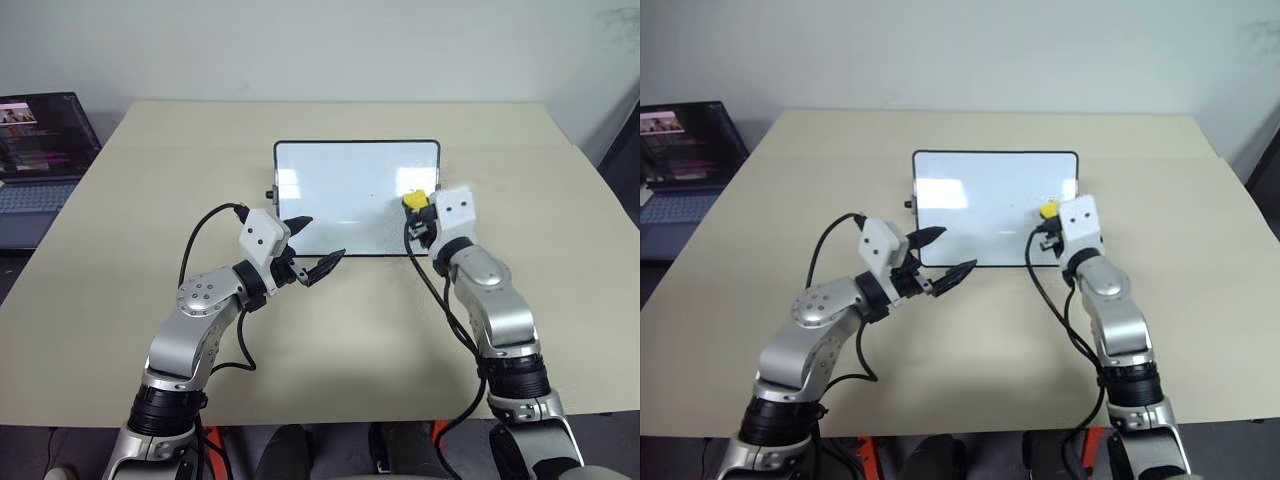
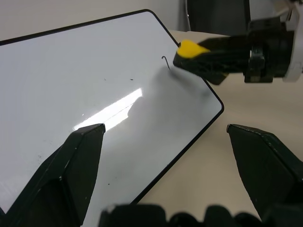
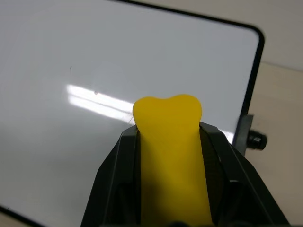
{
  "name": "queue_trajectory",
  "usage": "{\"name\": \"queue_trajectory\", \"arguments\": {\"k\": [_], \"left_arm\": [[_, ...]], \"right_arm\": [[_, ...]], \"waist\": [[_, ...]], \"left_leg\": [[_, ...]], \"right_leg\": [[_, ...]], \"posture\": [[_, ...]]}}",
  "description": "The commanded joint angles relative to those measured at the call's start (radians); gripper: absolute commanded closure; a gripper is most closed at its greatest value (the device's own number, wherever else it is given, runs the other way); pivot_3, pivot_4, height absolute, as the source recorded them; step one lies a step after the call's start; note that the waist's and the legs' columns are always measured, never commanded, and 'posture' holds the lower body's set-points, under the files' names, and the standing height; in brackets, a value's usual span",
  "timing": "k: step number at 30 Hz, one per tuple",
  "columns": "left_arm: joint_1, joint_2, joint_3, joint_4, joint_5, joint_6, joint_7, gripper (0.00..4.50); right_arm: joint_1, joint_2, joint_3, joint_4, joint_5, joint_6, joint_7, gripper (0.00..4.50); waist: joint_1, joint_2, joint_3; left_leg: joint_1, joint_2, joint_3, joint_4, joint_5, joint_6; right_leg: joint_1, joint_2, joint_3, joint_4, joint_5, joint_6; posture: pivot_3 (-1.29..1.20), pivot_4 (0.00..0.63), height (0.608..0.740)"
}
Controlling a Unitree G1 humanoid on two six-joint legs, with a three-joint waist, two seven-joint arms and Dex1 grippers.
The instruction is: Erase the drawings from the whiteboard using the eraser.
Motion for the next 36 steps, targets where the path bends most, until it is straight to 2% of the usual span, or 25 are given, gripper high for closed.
{"name": "queue_trajectory", "arguments": {"k": [1,11,16,36], "left_arm": [[-0.014,-0.003,0.005,-0.031,-0.006,-0.014,0.002,0.0],[-0.013,0.002,0.009,-0.035,-0.007,-0.014,-0.001,0.0],[-0.006,0.005,0.012,-0.045,-0.008,-0.011,0.001,0.0],[0.005,0.008,0.012,-0.055,-0.009,-0.01,-0.004,0.0]], "right_arm": [[-0.07,0.014,-0.017,0.044,-0.009,-0.066,-0.043,3.2],[-0.171,-0.015,-0.025,0.286,-0.019,-0.179,-0.067,3.2],[-0.193,-0.026,-0.034,0.37,-0.015,-0.152,-0.084,3.2],[0.076,-0.055,0.057,0.074,-0.034,0.12,-0.001,3.2]], "waist": [[0.0,0.0,0.0],[0.001,0.0,0.0],[0.001,0.0,0.0],[0.002,-0.001,-0.002]], "left_leg": [[0.0,0.0,0.0,0.0,0.0,0.0],[-0.001,0.0,0.0,0.0,0.0,0.0],[-0.001,0.0,0.001,0.002,0.0,0.0],[0.003,0.0,0.001,0.002,0.0,0.001]], "right_leg": [[0.0,0.0,0.0,0.0,0.0,0.0],[0.0,0.0,0.0,-0.001,0.0,0.0],[0.0,0.0,0.0,0.0,0.0,0.0],[0.004,0.0,0.0,0.002,0.0,0.0]], "posture": [[0.0,0.15,0.74],[0.0,0.15,0.74],[0.0,0.15,0.74],[0.0,0.15,0.74]]}}
